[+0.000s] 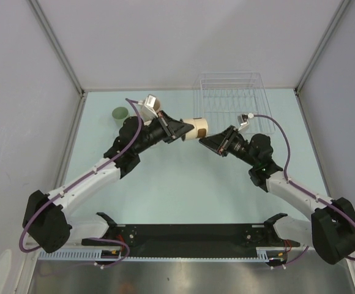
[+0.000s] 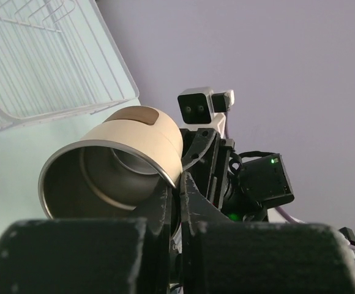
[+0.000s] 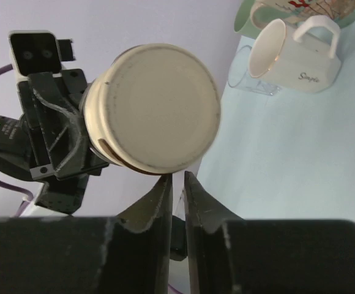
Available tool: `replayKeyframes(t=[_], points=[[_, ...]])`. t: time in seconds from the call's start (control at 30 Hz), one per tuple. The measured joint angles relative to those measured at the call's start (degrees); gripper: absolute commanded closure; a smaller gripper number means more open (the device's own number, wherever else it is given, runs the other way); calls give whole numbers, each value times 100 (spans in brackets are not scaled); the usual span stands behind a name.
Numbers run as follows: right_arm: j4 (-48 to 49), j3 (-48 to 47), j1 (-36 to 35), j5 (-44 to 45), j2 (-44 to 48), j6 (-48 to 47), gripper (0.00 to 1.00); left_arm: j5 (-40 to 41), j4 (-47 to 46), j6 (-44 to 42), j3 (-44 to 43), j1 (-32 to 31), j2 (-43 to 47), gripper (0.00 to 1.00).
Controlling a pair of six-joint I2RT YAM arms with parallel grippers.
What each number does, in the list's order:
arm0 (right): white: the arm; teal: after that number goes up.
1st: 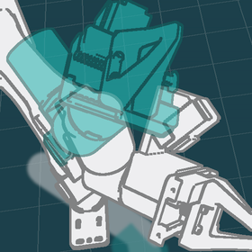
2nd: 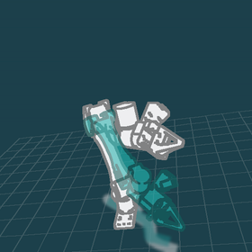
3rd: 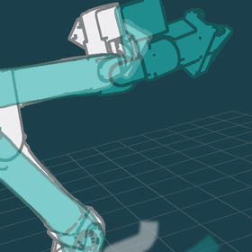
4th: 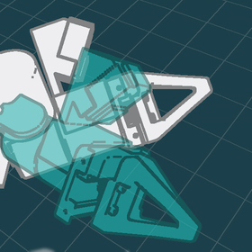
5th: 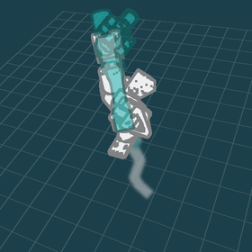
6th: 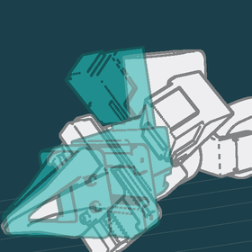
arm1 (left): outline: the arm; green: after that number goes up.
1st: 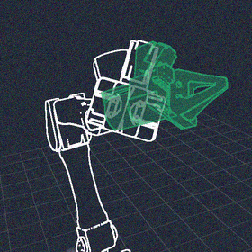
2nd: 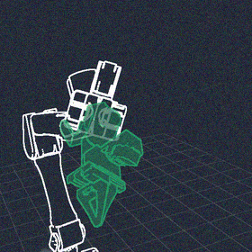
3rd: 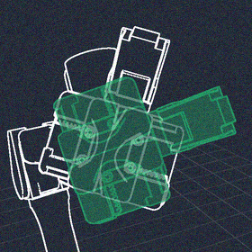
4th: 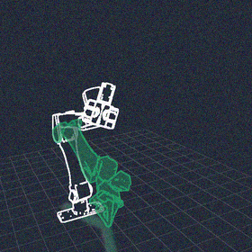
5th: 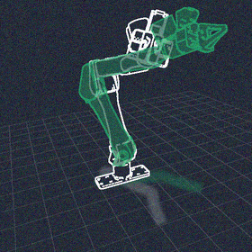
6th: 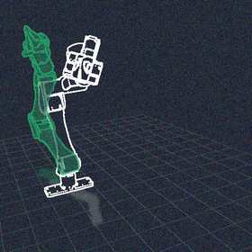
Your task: Unload the cups from the dish rack
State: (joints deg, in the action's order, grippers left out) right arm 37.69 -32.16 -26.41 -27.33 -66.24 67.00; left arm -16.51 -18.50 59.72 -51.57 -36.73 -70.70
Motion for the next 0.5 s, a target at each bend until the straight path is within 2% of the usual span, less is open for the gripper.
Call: replayKeyframes(t=[0.03, 0.07, 0.17, 0.33, 0.5], points=[[-140, -13, 0, 9, 17, -57, 46, 24, 109, -44, -31, -2, 35, 100], [-295, -50, 0, 11, 37, -111, 29, 59, 254, -111, -87, -2, 74, 100], [-1067, -391, 37, 76, 127, -455, 8, 286, 820, -426, -393, 0, 179, 100], [-2647, -1436, 111, 428, 260, -1392, 6, 1016, 2258, -1198, -1285, 17, 258, 99], [-3936, -2284, 203, 990, 280, -2376, 9, 2398, 4006, -2149, -2347, 59, 136, 100]])
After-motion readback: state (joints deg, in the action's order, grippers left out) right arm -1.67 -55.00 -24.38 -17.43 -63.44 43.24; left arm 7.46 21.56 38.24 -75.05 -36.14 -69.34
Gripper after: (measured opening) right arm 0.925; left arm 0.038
